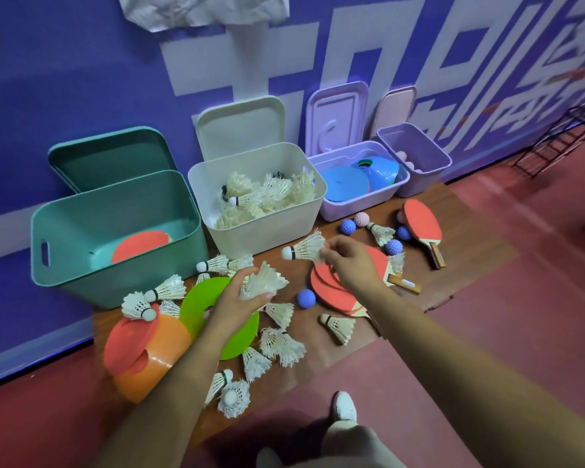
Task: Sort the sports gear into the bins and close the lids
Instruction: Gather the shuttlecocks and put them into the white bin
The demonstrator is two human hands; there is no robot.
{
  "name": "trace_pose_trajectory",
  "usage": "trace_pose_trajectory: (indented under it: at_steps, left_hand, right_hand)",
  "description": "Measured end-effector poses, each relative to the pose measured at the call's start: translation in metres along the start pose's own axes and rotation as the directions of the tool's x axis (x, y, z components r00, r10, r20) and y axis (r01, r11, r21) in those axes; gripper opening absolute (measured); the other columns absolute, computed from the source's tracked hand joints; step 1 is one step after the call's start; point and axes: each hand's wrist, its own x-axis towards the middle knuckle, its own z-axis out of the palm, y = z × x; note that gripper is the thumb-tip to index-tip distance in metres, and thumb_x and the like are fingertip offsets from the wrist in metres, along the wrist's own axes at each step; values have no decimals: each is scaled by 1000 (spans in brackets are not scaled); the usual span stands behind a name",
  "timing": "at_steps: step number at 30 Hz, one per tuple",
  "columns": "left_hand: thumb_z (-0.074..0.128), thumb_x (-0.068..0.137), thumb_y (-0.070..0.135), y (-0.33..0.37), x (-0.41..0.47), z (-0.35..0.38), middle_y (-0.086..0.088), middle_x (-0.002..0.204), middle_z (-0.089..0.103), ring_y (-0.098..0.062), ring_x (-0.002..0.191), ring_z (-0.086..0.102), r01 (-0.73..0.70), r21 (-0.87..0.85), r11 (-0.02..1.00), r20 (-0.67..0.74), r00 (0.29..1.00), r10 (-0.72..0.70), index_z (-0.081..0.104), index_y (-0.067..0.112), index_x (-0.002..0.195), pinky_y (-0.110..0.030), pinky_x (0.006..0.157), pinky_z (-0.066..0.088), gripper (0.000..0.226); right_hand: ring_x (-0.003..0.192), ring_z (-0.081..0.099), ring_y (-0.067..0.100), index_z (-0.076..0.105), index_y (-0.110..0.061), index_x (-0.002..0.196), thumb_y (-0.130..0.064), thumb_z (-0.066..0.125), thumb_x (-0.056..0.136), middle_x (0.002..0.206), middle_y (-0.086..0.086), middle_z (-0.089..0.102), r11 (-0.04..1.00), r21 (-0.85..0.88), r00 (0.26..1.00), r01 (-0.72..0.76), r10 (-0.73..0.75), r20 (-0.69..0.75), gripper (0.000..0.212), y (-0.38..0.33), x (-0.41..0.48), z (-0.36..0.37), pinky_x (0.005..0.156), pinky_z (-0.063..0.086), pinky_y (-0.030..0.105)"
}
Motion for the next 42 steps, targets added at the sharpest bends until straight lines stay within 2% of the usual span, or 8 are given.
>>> trace_pose_trajectory:
  at_steps: [7, 12, 15, 21, 28, 35, 38, 42]
  left_hand:
    - [79, 78, 20, 23, 24, -3, 6, 117, 63, -11, 103, 61, -42, -3, 999, -35, 999, 42, 55, 33, 122, -10, 73, 46, 52]
    - [79, 79, 17, 52, 54, -3, 11, 114, 60, 17, 90, 56, -105, 43, 994, -84, 991, 108, 56, 31, 122, -1, 73, 41, 51]
    - [80, 77, 27, 71, 81, -2, 22, 123, 56, 14, 109, 50, -149, 144, 978, -64, 985, 160, 55, 39, 122, -8, 93, 37, 53]
    - [77, 79, 35, 107, 135, -14, 21, 135, 52, 5, 125, 44, -132, 314, 940, -142, 973, 184, 52, 40, 130, -18, 105, 32, 57]
    - [68, 65, 70, 90, 191, -41, 0, 126, 57, -16, 116, 53, 142, 375, 916, -364, 931, 4, 49, 44, 131, -34, 102, 43, 73]
    - [74, 82, 37, 66, 226, -40, -9, 134, 50, -26, 118, 55, 341, 291, 894, -475, 863, -174, 26, 19, 149, -38, 99, 45, 84]
    - [75, 81, 22, 56, 229, -37, -3, 114, 47, -22, 101, 55, 325, 278, 904, -487, 859, -159, 34, 12, 135, -31, 87, 43, 69]
    - [66, 89, 25, 40, 234, -39, -11, 116, 45, -29, 102, 51, 399, 428, 811, -607, 791, -69, 47, 12, 114, -40, 91, 43, 33]
  right_hand:
    - [65, 53, 11, 57, -13, 78, -8, 61, 90, 73, 4, 63, 959, -201, 967, 199, -159, 198, 13, -17, 27, -6, 66, 43, 22]
    - [65, 55, 9, 57, -19, 77, -14, 61, 87, 72, 1, 68, 946, -224, 953, 234, -179, 243, 12, -24, 83, -13, 68, 45, 31]
    - [68, 52, 9, 57, -21, 76, -11, 63, 87, 74, 3, 63, 943, -176, 888, 283, -189, 418, 16, -36, 112, -12, 70, 44, 27]
    - [68, 56, 11, 57, -14, 100, -8, 67, 84, 72, 4, 65, 971, -61, 886, 229, -182, 427, 20, -52, 180, -7, 69, 45, 26]
    - [81, 59, 13, 63, -12, 118, -15, 62, 89, 88, -1, 64, 950, -128, 824, 284, -174, 539, 29, -59, 252, 53, 81, 46, 26]
    - [101, 58, 21, 51, -9, 130, -23, 74, 81, 111, 4, 56, 942, -152, 764, 298, -140, 630, 56, -59, 305, 127, 91, 48, 33]
    - [107, 57, 24, 49, -9, 127, -23, 73, 81, 115, 5, 57, 913, -189, 721, 361, -145, 677, 54, -47, 319, 147, 93, 48, 37]
    - [126, 50, 23, 47, -10, 139, -24, 71, 83, 143, 6, 48, 879, -209, 642, 428, -133, 756, 62, -31, 326, 168, 106, 39, 30]
